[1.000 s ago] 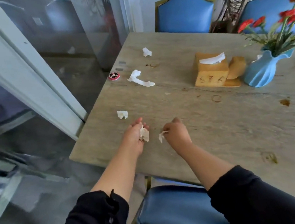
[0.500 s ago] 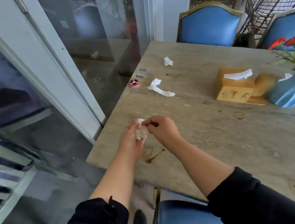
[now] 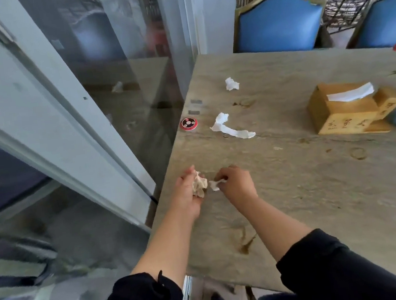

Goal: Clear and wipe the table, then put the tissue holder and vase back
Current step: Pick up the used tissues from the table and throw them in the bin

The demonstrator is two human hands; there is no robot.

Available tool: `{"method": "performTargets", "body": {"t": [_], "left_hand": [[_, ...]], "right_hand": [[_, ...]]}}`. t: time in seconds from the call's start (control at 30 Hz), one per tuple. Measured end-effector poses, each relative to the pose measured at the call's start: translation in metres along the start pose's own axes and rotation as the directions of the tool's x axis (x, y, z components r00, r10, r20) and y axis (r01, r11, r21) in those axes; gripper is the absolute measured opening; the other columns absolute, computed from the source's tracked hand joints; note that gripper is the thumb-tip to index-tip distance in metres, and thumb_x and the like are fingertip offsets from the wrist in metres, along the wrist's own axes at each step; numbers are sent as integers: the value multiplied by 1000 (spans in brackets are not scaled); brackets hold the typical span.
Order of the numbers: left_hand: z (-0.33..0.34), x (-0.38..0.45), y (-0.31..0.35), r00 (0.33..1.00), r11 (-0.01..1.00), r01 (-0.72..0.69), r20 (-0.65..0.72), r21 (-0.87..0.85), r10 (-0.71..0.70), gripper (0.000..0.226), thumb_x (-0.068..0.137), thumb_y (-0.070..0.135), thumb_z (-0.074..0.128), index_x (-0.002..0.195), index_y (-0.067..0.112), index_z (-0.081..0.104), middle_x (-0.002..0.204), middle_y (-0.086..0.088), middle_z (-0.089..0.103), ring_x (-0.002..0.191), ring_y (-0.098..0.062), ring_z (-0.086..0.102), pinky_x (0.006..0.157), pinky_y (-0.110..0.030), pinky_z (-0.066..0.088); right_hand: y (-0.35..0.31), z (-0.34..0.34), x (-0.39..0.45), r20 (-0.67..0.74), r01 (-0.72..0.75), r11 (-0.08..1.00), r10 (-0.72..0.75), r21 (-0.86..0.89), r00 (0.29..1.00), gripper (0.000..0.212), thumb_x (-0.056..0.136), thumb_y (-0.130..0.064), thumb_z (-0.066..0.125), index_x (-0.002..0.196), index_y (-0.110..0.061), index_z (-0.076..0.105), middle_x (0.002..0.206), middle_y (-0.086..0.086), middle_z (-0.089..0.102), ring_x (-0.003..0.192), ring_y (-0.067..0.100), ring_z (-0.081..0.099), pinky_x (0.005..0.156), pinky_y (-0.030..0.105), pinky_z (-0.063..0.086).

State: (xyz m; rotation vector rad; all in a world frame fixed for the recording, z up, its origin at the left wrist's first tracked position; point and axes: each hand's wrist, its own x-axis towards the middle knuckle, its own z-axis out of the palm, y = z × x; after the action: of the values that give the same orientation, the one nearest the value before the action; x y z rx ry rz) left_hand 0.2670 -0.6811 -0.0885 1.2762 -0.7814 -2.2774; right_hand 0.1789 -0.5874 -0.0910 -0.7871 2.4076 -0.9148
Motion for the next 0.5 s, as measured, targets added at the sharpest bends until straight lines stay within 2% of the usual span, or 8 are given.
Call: {"method": "performTargets", "body": {"t": [0.1,0.17,0.23,0.3,0.4,0.5], "left_hand": [[7,4,-2,998,998,60,19,36,-60,13,97,13,50,91,24,54,84,-2,60,69,-12,58,54,-24,46],[15,4,-3,997,998,60,46,5,-61,14,97,9,48,94,21,55,90,-2,62,73,-11,59,52,-21,49],[26,1,-4,994,998,53,95,-29,-50,14,97,10,46,104,16,56,99,-6,63,81,-14,61,61,-26,53],[38,-9,-3,985,992,87,154,-87,-73,15,99,17,43,101,10,56,95,-8,63,83,-18,62,73,-29,51],[46,-7,-3,980,994,47,196,-100,-27,24,99,28,46,95,8,58,89,-11,67,78,-18,68,73,-28,52],[51,-1,0,984,999,8,177,-50,0,37,94,25,56,121,-1,53,112,-17,64,102,-21,65,83,-28,52]], "right_hand": [[-13,-16,-2,-196,9,975,36,224,980,15,77,-7,66,88,-15,72,94,2,62,76,9,57,61,6,35],[-23,-27,-5,-227,80,961,-19,264,974,14,75,-7,68,85,-17,71,90,-3,60,70,0,52,62,1,35],[-31,-34,-8,-209,128,960,-75,251,975,15,73,-6,68,84,-17,71,89,-3,63,72,2,54,64,3,38],[-33,-39,-10,-189,161,969,-125,189,974,16,73,-7,68,86,-17,72,90,-3,68,81,9,57,71,11,39],[-33,-48,-9,-122,179,978,-165,111,979,18,79,-12,66,93,-20,75,91,-6,73,84,5,53,79,20,35],[-33,-57,-3,-118,141,975,-122,172,986,23,83,-13,59,94,-23,77,88,-6,74,94,18,60,81,23,42]]}}
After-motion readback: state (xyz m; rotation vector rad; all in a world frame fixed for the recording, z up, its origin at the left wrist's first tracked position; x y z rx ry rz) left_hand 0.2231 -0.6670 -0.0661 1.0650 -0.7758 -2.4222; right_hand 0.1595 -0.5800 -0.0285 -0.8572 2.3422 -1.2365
